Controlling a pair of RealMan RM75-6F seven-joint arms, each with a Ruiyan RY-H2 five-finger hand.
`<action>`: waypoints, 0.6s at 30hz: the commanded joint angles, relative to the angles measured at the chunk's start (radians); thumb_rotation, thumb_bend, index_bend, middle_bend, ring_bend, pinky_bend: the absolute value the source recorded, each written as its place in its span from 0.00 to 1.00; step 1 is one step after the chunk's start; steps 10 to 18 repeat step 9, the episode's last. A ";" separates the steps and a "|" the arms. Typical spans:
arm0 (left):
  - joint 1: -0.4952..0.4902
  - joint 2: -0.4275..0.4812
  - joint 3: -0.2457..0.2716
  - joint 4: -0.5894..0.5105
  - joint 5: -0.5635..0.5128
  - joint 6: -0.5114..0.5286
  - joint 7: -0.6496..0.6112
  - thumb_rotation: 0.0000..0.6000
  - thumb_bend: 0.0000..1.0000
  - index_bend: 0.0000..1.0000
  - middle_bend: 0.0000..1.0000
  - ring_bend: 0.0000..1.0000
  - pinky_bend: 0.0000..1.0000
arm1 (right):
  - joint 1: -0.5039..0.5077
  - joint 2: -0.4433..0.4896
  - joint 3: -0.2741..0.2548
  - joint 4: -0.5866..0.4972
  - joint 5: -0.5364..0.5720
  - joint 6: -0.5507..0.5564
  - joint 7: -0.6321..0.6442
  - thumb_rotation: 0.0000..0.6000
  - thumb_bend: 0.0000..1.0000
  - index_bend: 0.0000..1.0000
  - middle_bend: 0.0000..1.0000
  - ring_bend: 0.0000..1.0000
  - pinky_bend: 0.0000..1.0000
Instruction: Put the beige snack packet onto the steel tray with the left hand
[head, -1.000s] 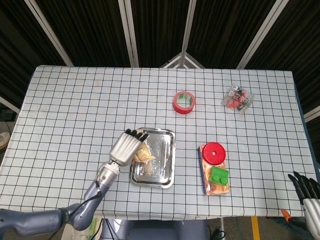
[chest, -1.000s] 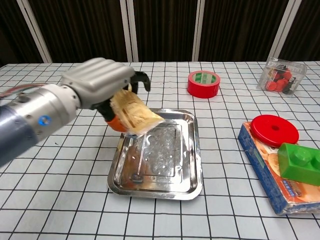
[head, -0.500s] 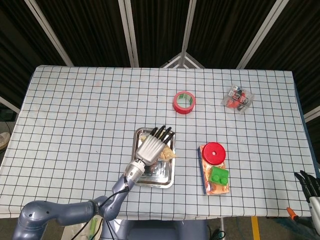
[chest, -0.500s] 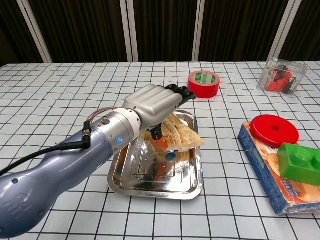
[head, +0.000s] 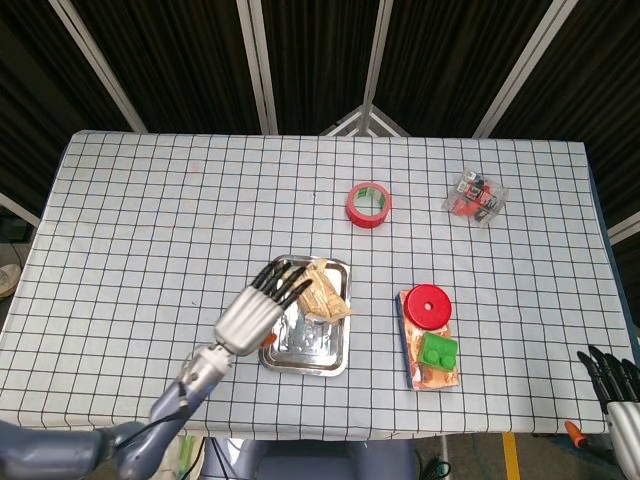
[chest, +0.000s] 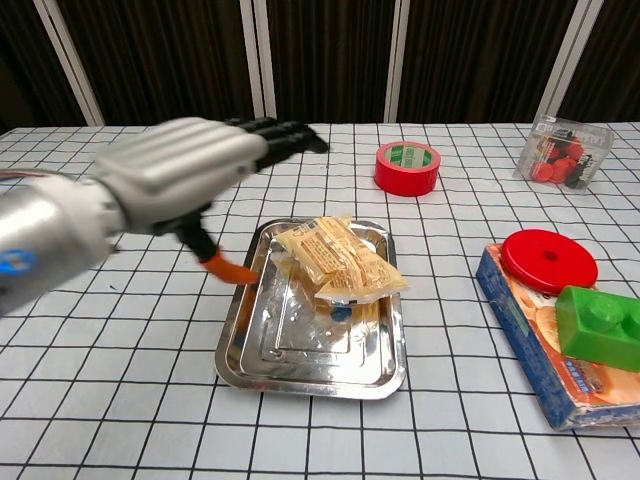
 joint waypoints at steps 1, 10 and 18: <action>0.298 0.267 0.278 -0.071 0.242 0.364 -0.076 1.00 0.02 0.00 0.00 0.00 0.05 | -0.017 -0.007 -0.013 0.001 -0.029 0.027 -0.017 1.00 0.30 0.00 0.00 0.00 0.00; 0.560 0.352 0.395 0.196 0.242 0.601 -0.412 1.00 0.02 0.00 0.00 0.00 0.00 | -0.035 -0.032 -0.025 -0.009 -0.064 0.049 -0.070 1.00 0.30 0.00 0.00 0.00 0.00; 0.560 0.352 0.395 0.196 0.242 0.601 -0.412 1.00 0.02 0.00 0.00 0.00 0.00 | -0.035 -0.032 -0.025 -0.009 -0.064 0.049 -0.070 1.00 0.30 0.00 0.00 0.00 0.00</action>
